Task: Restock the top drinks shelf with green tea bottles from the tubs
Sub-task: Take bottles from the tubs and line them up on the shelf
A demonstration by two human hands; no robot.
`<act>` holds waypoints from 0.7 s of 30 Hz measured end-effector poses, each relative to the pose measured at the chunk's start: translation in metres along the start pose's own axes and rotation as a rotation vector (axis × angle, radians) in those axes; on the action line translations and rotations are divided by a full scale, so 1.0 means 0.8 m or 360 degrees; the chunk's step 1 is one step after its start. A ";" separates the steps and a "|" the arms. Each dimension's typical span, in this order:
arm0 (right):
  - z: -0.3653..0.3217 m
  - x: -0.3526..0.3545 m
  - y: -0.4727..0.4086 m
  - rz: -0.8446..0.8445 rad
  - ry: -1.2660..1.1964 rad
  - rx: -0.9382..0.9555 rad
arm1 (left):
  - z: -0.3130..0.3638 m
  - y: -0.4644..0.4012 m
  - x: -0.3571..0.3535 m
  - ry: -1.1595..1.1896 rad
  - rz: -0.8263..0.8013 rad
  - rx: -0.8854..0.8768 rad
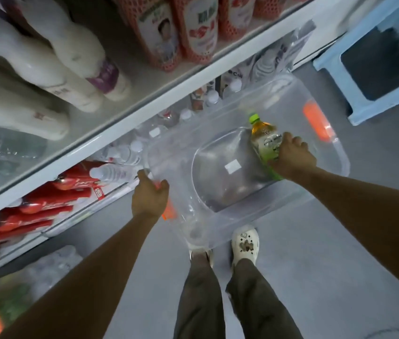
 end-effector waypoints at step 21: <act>0.001 -0.063 0.001 -0.0302 -0.0950 -0.0545 | -0.013 0.014 -0.011 0.0143 -0.0012 0.0136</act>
Point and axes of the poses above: each hand's wrist, its own y-axis away from the middle knuckle, its own x-axis out of the back of the hand, z = x × y, the point moved 7 cm from there along -y, towards the middle knuckle, and after that the axes turned 3 degrees about z, right-handed, at the moved point
